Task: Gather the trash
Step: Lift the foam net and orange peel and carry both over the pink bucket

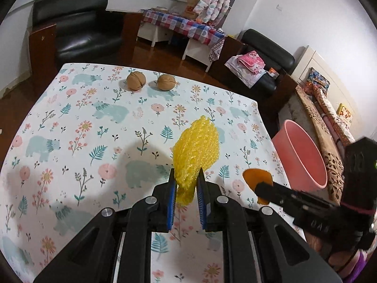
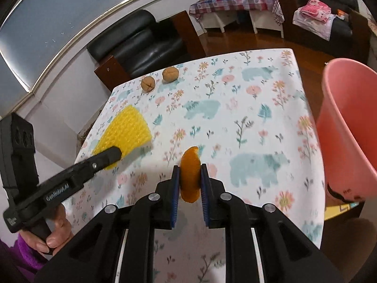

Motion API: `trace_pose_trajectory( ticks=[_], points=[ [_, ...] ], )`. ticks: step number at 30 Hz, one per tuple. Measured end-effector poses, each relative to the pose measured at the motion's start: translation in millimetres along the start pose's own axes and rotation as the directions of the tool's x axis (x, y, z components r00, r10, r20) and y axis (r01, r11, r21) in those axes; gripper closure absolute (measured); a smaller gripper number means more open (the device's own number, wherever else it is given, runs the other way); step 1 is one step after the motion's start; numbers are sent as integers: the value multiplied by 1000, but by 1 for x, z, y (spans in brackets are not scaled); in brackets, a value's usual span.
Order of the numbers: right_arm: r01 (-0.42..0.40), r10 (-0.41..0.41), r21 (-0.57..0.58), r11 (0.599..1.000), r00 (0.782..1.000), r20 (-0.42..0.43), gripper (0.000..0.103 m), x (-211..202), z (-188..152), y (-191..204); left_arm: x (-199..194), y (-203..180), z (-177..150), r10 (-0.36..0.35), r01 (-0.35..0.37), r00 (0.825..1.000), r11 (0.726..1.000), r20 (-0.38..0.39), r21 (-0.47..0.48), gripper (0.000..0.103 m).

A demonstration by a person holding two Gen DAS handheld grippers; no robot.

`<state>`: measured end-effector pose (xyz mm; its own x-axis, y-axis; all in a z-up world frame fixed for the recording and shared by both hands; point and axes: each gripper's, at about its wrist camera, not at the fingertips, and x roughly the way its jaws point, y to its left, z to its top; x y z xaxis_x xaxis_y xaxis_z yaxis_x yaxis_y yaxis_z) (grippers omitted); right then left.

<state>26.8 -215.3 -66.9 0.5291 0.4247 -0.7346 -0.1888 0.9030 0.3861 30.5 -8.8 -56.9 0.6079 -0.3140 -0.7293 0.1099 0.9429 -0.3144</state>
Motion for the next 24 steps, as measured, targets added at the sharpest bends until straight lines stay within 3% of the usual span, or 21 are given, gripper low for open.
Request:
trace_pose_trajectory(
  ticks=[5,11,24],
  points=[
    [22,-21,-33,999,1000,20,86,-7,-12,1,-5,-10,-7,46,-46,999,999,20,9,88],
    [8,-7,-22,1000,1000,21,86,-10,-20,-5,-3,-15,-14,82,-82,997,997,-7,10,87],
    [-34,35,-33,999,999,30,86,-16,-27,-3,-10,-22,-20,120,-120,993,993,0,17,87]
  ],
)
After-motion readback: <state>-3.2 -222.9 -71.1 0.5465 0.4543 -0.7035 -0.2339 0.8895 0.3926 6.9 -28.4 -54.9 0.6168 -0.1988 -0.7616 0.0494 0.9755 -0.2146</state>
